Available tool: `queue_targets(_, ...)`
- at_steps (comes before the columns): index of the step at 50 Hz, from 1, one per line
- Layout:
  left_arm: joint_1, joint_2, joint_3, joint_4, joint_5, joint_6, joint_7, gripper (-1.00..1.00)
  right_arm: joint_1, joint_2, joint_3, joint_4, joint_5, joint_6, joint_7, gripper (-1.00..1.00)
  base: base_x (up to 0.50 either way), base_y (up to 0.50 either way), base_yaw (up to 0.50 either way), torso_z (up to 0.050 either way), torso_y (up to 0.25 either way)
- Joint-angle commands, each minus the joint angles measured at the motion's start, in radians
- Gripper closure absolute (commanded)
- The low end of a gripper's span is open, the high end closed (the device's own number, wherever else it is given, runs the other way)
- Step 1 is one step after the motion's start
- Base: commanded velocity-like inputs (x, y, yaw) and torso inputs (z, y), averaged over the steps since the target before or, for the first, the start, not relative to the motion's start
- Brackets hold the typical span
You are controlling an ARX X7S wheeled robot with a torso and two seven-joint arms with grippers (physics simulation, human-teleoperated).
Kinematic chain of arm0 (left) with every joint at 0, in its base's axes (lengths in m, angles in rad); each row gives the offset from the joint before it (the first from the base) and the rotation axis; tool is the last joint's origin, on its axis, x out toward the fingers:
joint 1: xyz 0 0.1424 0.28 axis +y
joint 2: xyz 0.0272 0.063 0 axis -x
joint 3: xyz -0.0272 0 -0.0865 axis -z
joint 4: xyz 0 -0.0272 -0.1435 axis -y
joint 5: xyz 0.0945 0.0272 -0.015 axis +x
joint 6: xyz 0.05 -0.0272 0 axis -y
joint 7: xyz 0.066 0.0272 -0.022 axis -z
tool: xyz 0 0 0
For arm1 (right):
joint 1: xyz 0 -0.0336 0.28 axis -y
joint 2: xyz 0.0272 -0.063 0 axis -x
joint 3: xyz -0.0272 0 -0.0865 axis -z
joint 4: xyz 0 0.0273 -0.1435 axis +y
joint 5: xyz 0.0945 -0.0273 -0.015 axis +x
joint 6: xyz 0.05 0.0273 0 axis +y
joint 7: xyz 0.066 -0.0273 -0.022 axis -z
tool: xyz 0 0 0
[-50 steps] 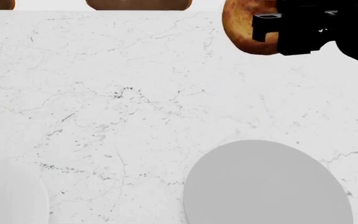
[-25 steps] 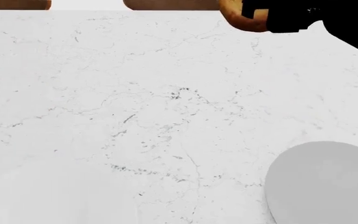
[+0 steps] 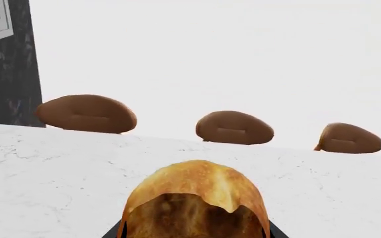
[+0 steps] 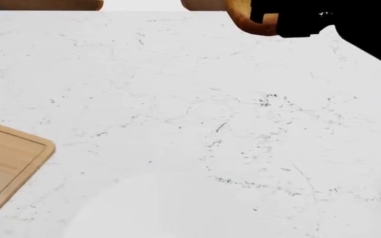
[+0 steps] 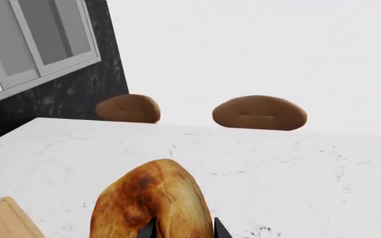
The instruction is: Place all breads on the cutting board.
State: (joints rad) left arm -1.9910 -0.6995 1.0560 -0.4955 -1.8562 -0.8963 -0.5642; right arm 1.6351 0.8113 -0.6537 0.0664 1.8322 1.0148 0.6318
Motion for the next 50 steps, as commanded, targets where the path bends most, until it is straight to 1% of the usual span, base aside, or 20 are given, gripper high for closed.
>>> queue_targets(1, -0.008, 0.014, 0.001, -0.023, -0.005, 0.016, -0.008, 1.00, -0.008, 0.000, 0.003, -0.006, -0.019, -0.003, -0.016, 1.00, 0.00, 0.47, 0.00, 0.000, 0.000)
queue_targets(10, -0.013, 0.019, 0.001, -0.033, 0.002, 0.015, -0.001, 1.00, -0.005, -0.001, 0.003, -0.004, -0.016, -0.002, -0.015, 1.00, 0.00, 0.48, 0.00, 0.000, 0.000)
queue_targets(14, -0.021, 0.033, 0.005, -0.064, 0.017, 0.020, 0.011, 1.00, -0.005, -0.004, 0.002, -0.002, -0.020, -0.004, -0.018, 1.00, 0.00, 0.48, 0.00, 0.000, 0.003)
queue_targets(33, -0.015, 0.049, 0.001, -0.084, 0.023, 0.035, 0.010, 1.00, -0.029, 0.003, 0.004, -0.017, -0.013, -0.015, -0.018, 1.00, 0.00, 0.46, 0.00, 0.000, 0.000)
queue_targets(36, -0.028, 0.076, 0.005, -0.139, 0.044, 0.053, 0.027, 1.00, -0.027, 0.000, 0.001, -0.018, -0.008, -0.008, -0.024, 1.00, 0.00, 0.01, 0.00, 0.000, 0.003)
queue_targets(42, -0.067, 0.172, 0.031, -0.345, 0.109, 0.104, 0.082, 1.00, -0.018, -0.010, -0.005, -0.012, 0.000, 0.002, -0.026, 1.00, 0.00, 0.01, 0.00, 0.000, 0.000)
queue_targets(44, -0.069, 0.174, 0.032, -0.350, 0.112, 0.104, 0.085, 1.00, -0.018, -0.010, -0.005, -0.012, 0.000, 0.002, -0.026, 1.00, 0.00, 0.01, 0.00, 0.000, 0.000)
queue_targets(45, -0.077, 0.223, 0.058, -0.464, 0.146, 0.119, 0.127, 1.00, -0.020, -0.010, -0.005, -0.012, 0.000, 0.001, -0.026, 1.00, 0.00, 0.01, 0.00, 0.000, 0.000)
queue_targets(46, -0.083, 0.231, 0.063, -0.482, 0.153, 0.118, 0.140, 1.00, -0.020, -0.010, -0.005, -0.012, 0.000, 0.001, -0.026, 1.00, 0.00, 0.01, 0.00, 0.000, 0.000)
queue_targets(47, -0.105, 0.282, 0.104, -0.595, 0.199, 0.121, 0.185, 1.00, -0.023, -0.009, -0.005, -0.014, 0.002, 0.000, -0.026, 1.00, 0.00, 0.01, 0.00, 0.000, 0.000)
queue_targets(49, -0.143, 0.359, 0.164, -0.761, 0.267, 0.122, 0.283, 1.00, -0.024, -0.007, -0.005, -0.016, 0.003, 0.001, -0.027, 1.00, 0.00, 0.01, 0.00, 0.000, 0.000)
queue_targets(50, -0.152, 0.380, 0.181, -0.805, 0.284, 0.121, 0.313, 1.00, -0.024, -0.007, -0.005, -0.017, 0.003, 0.001, -0.028, 1.00, 0.00, 0.01, 0.00, 0.000, 0.000)
